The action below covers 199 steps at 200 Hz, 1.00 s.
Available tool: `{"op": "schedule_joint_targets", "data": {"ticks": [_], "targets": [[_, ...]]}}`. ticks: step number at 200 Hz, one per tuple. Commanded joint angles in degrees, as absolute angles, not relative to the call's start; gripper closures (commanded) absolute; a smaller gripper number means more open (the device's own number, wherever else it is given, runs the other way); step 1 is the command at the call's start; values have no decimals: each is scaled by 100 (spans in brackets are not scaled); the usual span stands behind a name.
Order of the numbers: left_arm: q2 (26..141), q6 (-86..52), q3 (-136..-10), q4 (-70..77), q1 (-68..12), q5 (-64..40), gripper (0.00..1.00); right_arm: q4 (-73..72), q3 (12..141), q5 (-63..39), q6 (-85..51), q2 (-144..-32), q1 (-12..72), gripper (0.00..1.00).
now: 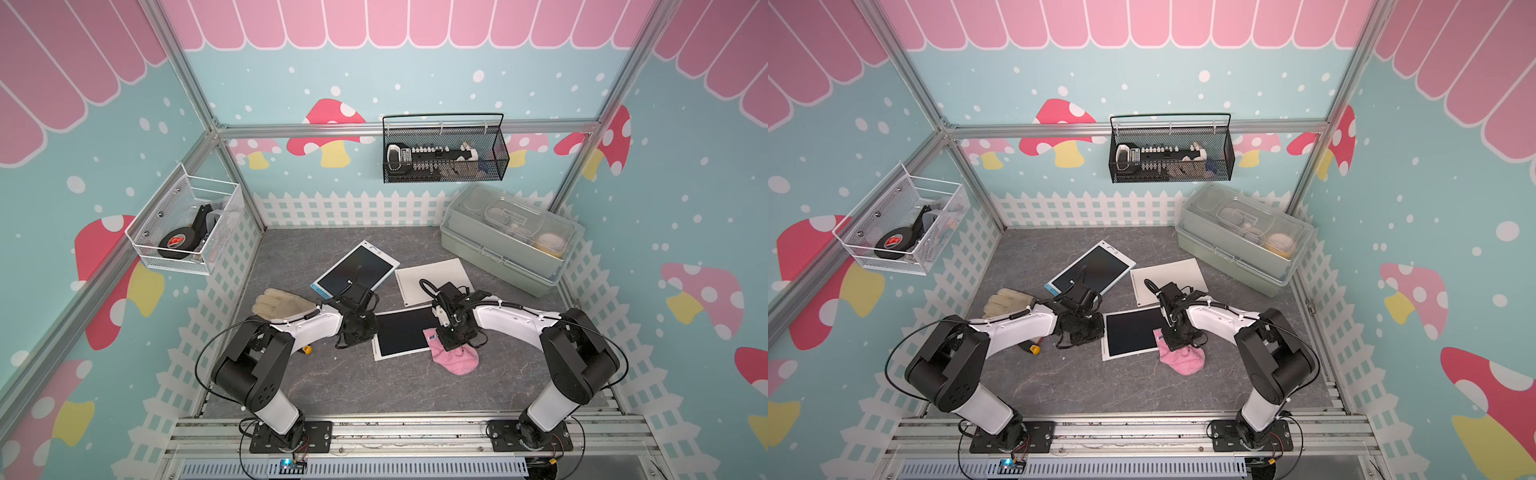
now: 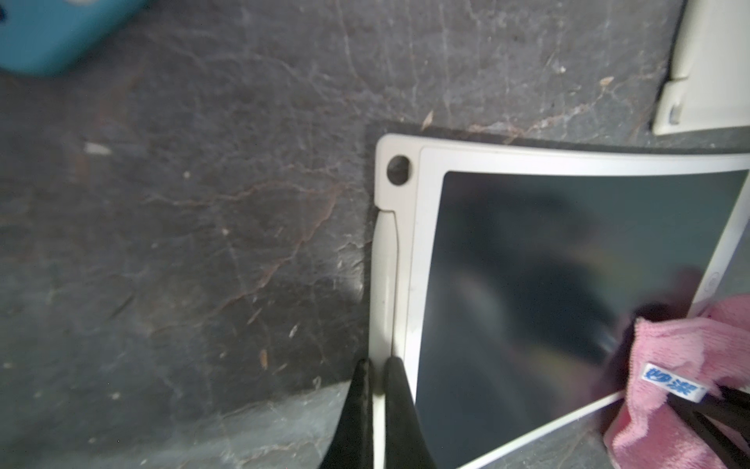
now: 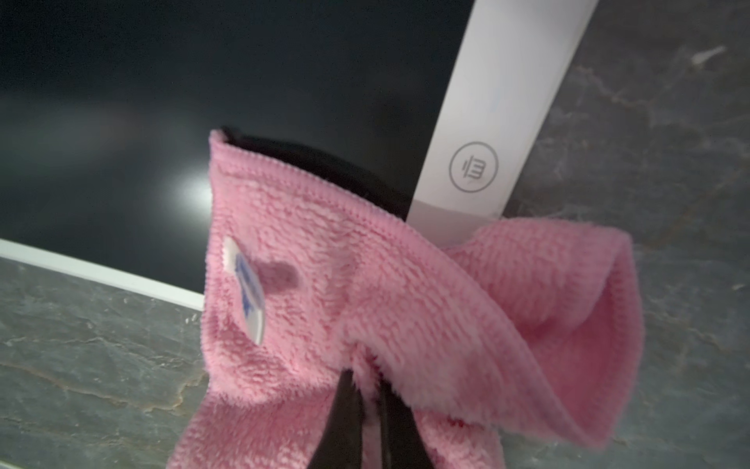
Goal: Wipe the drawing tablet
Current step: Wipe the dirt from the drawing tablet.
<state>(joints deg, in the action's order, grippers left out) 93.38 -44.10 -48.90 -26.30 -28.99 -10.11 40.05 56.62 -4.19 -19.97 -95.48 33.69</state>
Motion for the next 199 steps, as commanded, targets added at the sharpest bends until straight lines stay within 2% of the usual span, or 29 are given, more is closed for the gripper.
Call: {"op": "schedule_joint_targets", "data": {"ticks": [1,21,45,60,72,107,145,168,199], "targets": [[9760,-4365,-4632,-3296,-2874,-635,98,4502,5260,-278,-2109,-9690,2810,100],[9783,-4380,-4632,-3291,-2883,-632,98,4525,5447,-388,-2104,-9727,2885,100],[9818,-4361,-4648,-3278,-2882,-650,98,4560,5893,-426,-2306,-9992,3685,100],[9809,-4360,-4667,-3290,-2877,-641,98,4514,5927,-458,-2410,-10033,3795,100],[9795,-4367,-4666,-3295,-2881,-632,98,4443,5754,-427,-2437,-9934,3514,100],[9779,-4364,-4642,-3290,-2883,-624,98,4642,5304,-2,-2235,-9331,1877,100],[9671,-4351,-4612,-3287,-2880,-605,98,4857,5394,789,-2264,-8240,1268,100],[9663,-4342,-4632,-3287,-2874,-606,98,4283,5097,723,-2422,-7726,1424,100],[9682,-4319,-4619,-3255,-2873,-662,98,2926,4503,1131,-2667,-7161,2413,100]]}}
